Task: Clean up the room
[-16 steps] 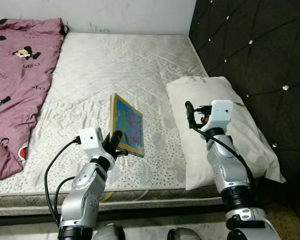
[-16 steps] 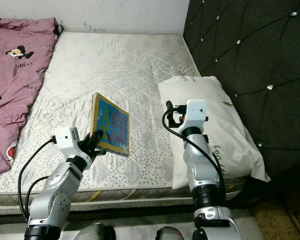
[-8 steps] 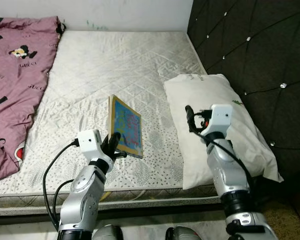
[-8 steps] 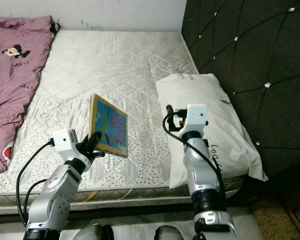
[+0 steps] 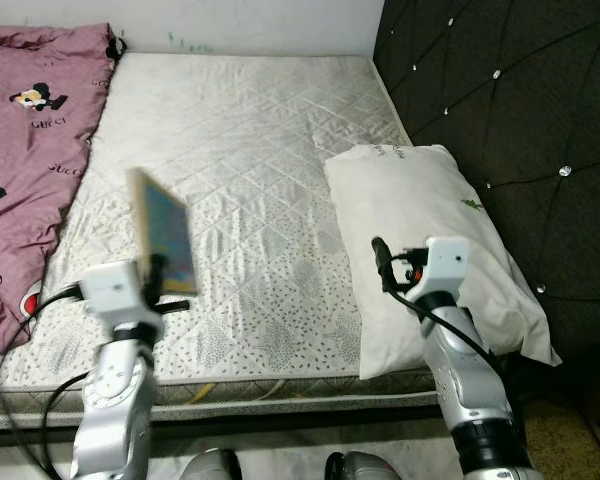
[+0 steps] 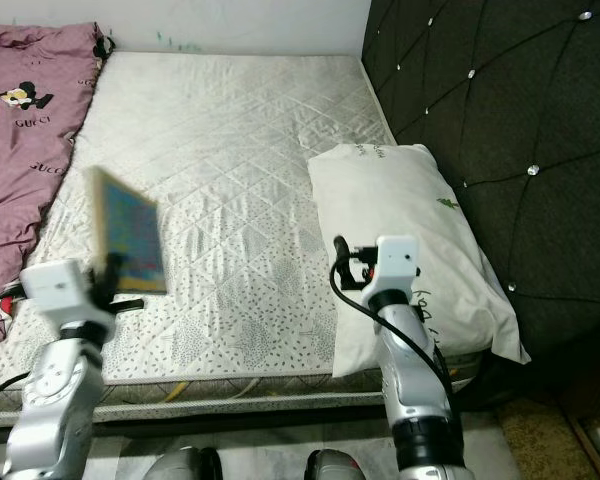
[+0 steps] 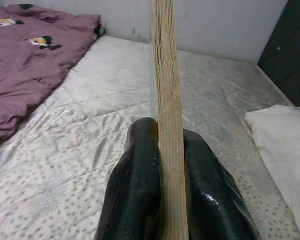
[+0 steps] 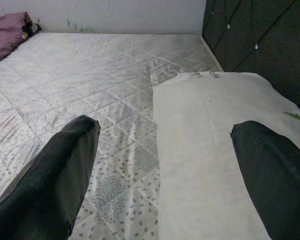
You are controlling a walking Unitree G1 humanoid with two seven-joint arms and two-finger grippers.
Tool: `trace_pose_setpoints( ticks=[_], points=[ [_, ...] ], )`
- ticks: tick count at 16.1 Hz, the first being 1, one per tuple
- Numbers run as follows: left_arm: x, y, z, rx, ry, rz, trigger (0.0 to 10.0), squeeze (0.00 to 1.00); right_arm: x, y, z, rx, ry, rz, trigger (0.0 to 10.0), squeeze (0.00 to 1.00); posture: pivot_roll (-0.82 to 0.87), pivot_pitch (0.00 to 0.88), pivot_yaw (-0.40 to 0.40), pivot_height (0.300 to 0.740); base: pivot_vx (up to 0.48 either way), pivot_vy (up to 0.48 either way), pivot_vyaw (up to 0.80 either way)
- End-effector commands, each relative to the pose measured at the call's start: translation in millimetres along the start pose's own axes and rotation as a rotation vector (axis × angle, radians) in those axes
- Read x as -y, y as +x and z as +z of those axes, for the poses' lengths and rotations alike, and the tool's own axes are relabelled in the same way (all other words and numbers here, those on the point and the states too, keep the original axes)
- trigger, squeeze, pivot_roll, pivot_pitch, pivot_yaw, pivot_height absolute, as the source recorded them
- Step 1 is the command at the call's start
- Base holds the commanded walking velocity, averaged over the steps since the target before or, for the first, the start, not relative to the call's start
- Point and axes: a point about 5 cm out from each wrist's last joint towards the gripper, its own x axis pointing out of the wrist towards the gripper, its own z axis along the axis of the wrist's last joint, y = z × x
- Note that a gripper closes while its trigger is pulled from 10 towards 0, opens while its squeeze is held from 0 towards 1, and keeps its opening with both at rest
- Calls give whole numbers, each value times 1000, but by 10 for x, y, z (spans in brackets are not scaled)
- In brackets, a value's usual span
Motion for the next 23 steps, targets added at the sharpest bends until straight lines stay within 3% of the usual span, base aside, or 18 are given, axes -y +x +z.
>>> trace_pose_setpoints(
  ticks=[1, 23],
  points=[
    [30, -27, 50, 31, 10, -16, 10000, 0, -10, -15, 41, 9, -8, 14, 10000, 0, -46, 108, -21, 740, 0, 0, 0],
    [206, 90, 23, 25, 0, -36, 10000, 0, -114, -8, 84, 8, 2, 53, 10000, 0, -55, 122, -23, 736, 0, 0, 0]
  ],
)
